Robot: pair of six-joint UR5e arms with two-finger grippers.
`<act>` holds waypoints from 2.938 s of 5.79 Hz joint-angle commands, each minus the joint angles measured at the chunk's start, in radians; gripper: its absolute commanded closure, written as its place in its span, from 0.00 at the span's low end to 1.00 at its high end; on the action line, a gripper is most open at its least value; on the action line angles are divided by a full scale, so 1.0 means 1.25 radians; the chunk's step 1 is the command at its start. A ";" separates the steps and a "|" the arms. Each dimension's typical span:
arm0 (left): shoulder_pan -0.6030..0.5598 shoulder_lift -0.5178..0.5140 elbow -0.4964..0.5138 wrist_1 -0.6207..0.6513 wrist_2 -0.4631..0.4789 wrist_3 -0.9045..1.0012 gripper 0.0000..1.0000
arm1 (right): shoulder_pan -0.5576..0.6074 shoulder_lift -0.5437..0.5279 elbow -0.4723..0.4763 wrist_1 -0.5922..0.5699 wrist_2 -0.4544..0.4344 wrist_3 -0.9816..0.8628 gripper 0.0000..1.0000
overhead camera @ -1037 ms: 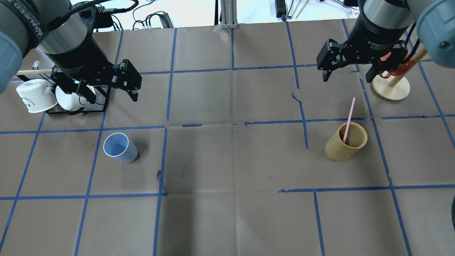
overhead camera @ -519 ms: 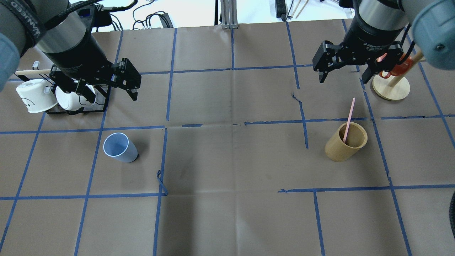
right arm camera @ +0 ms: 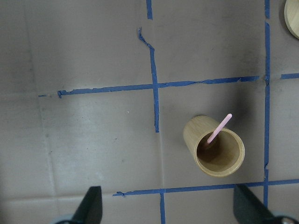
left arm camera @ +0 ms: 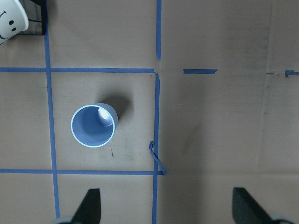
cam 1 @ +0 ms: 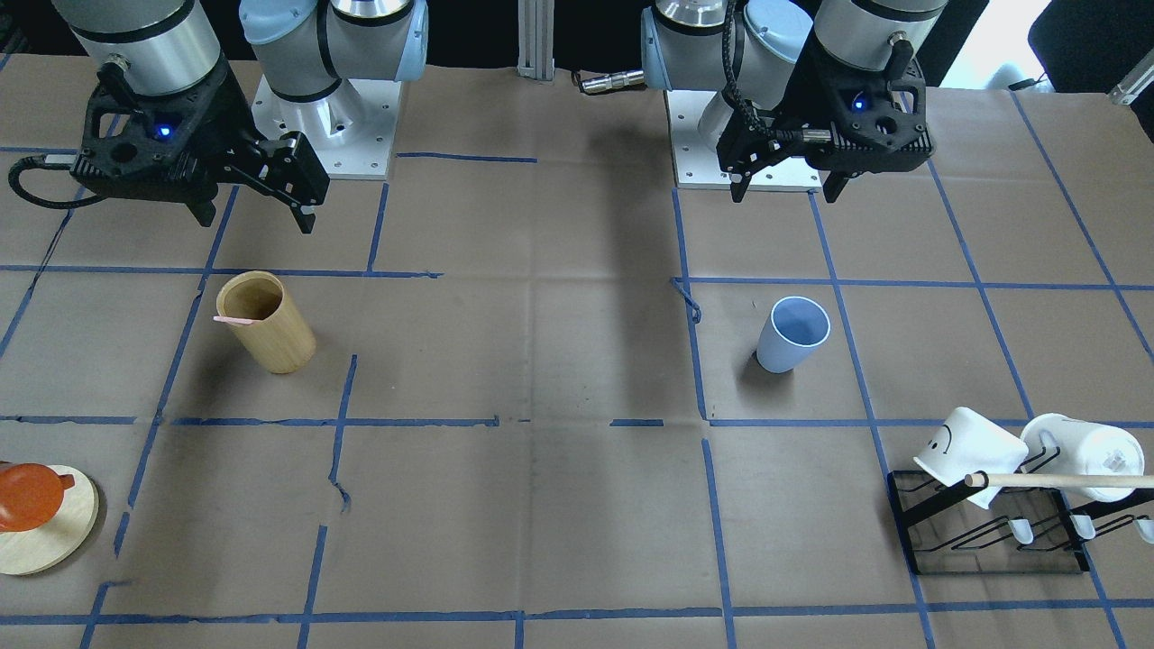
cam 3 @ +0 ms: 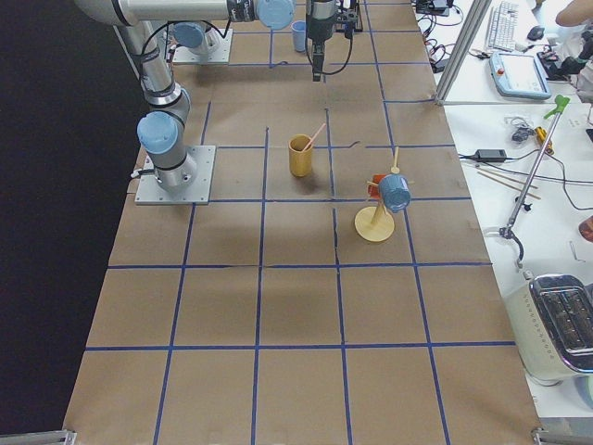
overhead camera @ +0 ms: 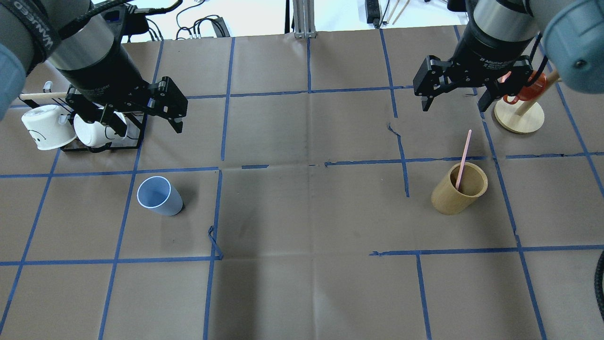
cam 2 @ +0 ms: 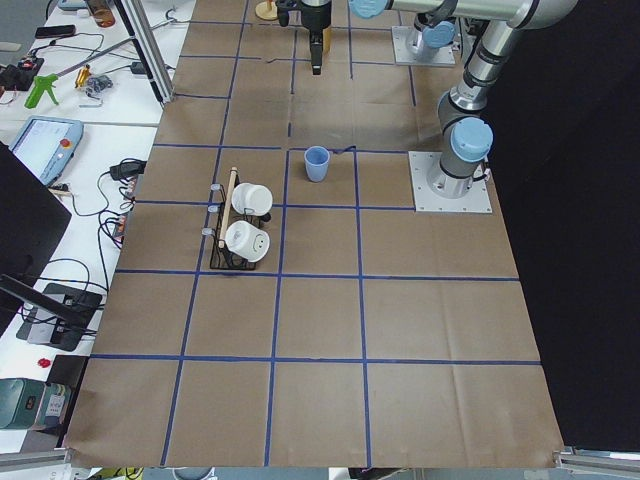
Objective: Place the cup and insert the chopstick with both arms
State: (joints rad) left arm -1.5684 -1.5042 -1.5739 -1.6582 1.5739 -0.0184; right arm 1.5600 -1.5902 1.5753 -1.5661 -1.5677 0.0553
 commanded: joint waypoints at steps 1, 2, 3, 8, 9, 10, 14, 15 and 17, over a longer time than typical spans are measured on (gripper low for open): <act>0.000 0.001 0.000 0.000 0.000 0.000 0.01 | 0.000 0.001 0.001 -0.001 0.000 0.000 0.00; 0.001 0.000 0.000 0.000 0.000 0.000 0.01 | 0.000 0.001 0.001 0.000 -0.001 0.000 0.00; 0.001 0.000 0.000 0.000 0.000 0.000 0.01 | 0.000 0.001 0.001 0.000 -0.001 0.000 0.00; 0.007 0.007 -0.020 0.001 0.001 0.012 0.01 | -0.002 0.006 0.004 -0.006 -0.011 -0.012 0.00; 0.013 -0.011 -0.029 0.046 0.000 0.011 0.01 | -0.007 0.007 0.004 -0.004 -0.012 -0.014 0.00; 0.019 -0.021 -0.076 0.079 0.000 0.010 0.01 | -0.021 0.009 0.005 -0.010 -0.015 -0.051 0.00; 0.066 -0.079 -0.374 0.427 0.022 0.048 0.01 | -0.217 -0.010 0.139 -0.178 -0.007 -0.303 0.00; 0.067 -0.090 -0.413 0.471 0.059 0.066 0.02 | -0.215 -0.014 0.183 -0.262 0.005 -0.295 0.00; 0.068 -0.111 -0.438 0.497 0.071 0.076 0.07 | -0.213 -0.030 0.257 -0.352 0.045 -0.258 0.00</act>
State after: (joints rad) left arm -1.4845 -1.6311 -2.1111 -1.0492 1.6550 0.0730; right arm 1.2922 -1.6195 1.8514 -1.9529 -1.5253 -0.2871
